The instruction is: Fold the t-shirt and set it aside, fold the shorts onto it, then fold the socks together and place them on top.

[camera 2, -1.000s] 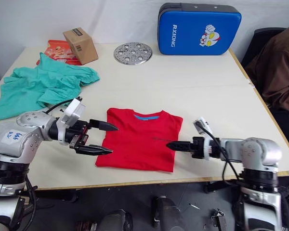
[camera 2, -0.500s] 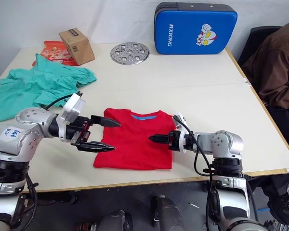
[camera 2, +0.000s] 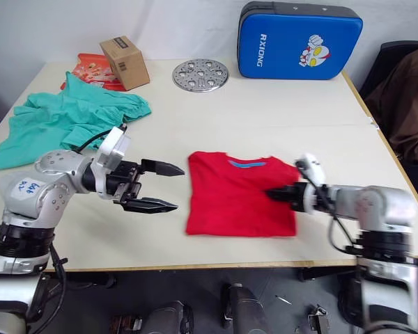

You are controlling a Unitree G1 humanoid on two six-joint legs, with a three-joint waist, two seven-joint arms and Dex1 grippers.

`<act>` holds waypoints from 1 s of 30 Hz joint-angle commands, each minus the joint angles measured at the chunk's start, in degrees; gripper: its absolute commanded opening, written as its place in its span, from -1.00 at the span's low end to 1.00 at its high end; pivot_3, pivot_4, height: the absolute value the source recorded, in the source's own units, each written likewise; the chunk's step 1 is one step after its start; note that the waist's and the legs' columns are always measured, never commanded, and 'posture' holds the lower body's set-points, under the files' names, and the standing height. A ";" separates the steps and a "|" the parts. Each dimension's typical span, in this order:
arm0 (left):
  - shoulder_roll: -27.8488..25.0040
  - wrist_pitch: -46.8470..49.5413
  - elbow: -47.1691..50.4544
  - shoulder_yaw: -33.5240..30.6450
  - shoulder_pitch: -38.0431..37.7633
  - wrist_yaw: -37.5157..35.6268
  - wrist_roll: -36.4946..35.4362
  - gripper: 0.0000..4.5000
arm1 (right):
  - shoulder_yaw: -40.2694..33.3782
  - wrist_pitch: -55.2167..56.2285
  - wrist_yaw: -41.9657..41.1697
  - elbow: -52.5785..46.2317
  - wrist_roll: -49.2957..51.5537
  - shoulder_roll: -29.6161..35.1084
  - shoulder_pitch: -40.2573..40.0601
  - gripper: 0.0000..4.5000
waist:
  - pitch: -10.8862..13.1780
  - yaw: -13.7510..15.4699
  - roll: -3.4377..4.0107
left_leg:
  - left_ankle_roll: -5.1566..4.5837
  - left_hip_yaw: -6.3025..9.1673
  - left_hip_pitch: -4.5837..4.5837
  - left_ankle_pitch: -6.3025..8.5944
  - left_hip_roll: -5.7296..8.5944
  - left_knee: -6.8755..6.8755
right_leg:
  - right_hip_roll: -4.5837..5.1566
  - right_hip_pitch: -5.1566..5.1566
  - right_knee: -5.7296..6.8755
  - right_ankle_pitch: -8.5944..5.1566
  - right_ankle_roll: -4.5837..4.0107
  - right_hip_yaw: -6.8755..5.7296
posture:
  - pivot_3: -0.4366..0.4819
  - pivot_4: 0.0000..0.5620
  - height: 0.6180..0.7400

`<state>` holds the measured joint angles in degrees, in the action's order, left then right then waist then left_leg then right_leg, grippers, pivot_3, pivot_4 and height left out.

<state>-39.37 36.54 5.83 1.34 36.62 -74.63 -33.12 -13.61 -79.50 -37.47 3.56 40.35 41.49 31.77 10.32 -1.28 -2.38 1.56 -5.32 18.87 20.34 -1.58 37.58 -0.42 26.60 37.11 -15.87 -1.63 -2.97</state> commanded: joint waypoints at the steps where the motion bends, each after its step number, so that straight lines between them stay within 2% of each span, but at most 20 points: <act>1: 0.75 -1.35 -0.27 0.38 1.22 0.05 -0.27 1.00 | -2.51 4.00 -5.45 -2.44 -0.96 10.42 -3.01 -0.99 | 0.06 -0.05 0.10 | -0.02 0.01 0.04 0.01 0.00 -0.01 | -0.01 0.01 -0.08 0.03 0.05 -0.01 | -0.05 -0.47 1.00; 4: 1.25 -2.10 -0.92 0.68 1.20 0.07 0.12 1.00 | -0.87 11.98 -9.51 -0.32 -5.59 18.88 -8.05 -0.99 | 0.07 -0.42 0.11 | -0.03 -0.03 0.05 0.02 -0.01 -0.05 | -0.05 0.00 -0.21 0.06 0.10 -0.01 | -0.05 -0.47 1.00; 7: 1.70 -2.84 -1.55 1.01 1.26 0.08 0.32 1.00 | 1.53 23.35 -11.39 2.90 -12.52 23.51 -13.00 -0.99 | 0.08 -0.45 0.12 | 0.00 -0.04 0.02 0.00 0.00 -0.05 | -0.08 -0.01 -0.22 0.07 0.21 0.00 | -0.05 -0.47 1.00; 10: 2.01 -3.30 -2.02 1.27 1.48 0.15 0.43 1.00 | 4.06 33.54 -11.12 6.10 -18.90 24.83 -15.78 -0.99 | 0.09 -0.37 0.11 | 0.04 -0.04 0.02 -0.07 0.00 0.00 | -0.08 -0.03 -0.24 0.05 0.47 0.02 | -0.05 -0.47 1.00; 13: 2.42 -3.62 -2.47 1.39 1.85 0.40 0.65 1.00 | 2.32 36.39 -9.87 5.50 -19.79 22.99 -16.61 -0.99 | 0.19 -0.47 0.27 | 0.03 -0.11 0.02 -0.15 0.02 0.05 | -0.08 -0.04 -0.24 0.12 0.55 0.11 | -0.05 -0.47 1.00; 14: 2.47 -3.67 -2.54 1.37 1.89 0.45 0.69 1.00 | 1.85 37.13 -8.97 4.92 -20.54 22.82 -17.25 -0.76 | 0.20 -0.47 0.29 | 0.04 -0.14 0.02 -0.18 0.02 0.05 | -0.08 -0.04 -0.23 0.13 0.56 0.13 | -0.05 -0.47 1.00; 16: 2.42 -3.68 -2.59 1.28 1.86 0.50 0.71 1.00 | -0.17 38.02 -6.97 3.05 -21.46 22.51 -19.02 -0.50 | 0.21 -0.31 0.31 | 0.10 -0.12 0.01 -0.22 0.02 0.04 | -0.09 -0.04 -0.22 0.14 0.56 0.12 | -0.05 -0.47 1.00; 25: 0.83 -3.90 -3.24 -0.26 0.99 1.35 0.82 1.00 | -18.35 31.70 0.79 -11.49 -21.18 21.10 -25.20 0.92 | 0.25 -0.29 0.38 | 0.12 -0.09 0.02 -0.23 0.01 0.02 | -0.08 -0.04 -0.23 0.18 0.53 0.11 | -0.05 -0.47 1.00; 26: 0.57 -3.92 -3.35 -0.49 0.84 1.49 0.82 1.00 | -19.29 31.14 1.39 -12.62 -21.37 21.28 -25.08 0.99 | 0.25 -0.32 0.38 | 0.12 -0.09 0.01 -0.23 0.00 0.00 | -0.10 -0.04 -0.23 0.18 0.53 0.11 | -0.05 -0.47 1.00; 30: -0.86 -5.17 -5.64 -1.80 0.13 2.94 2.10 1.00 | -20.29 24.03 2.58 -20.44 -12.23 17.47 -16.72 0.99 | 0.28 -0.72 0.43 | 0.12 -0.13 -0.02 -0.23 0.00 0.00 | -0.10 -0.04 -0.21 0.18 0.53 0.13 | -0.05 -0.47 1.00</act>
<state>-39.29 32.77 0.99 1.58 37.11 -72.45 -31.58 -32.06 -52.70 -35.57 -11.51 23.12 60.48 11.84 10.60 -2.00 -1.95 1.68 -5.46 18.83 20.10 -1.58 37.58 -0.52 26.56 36.91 -15.68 -1.10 -2.83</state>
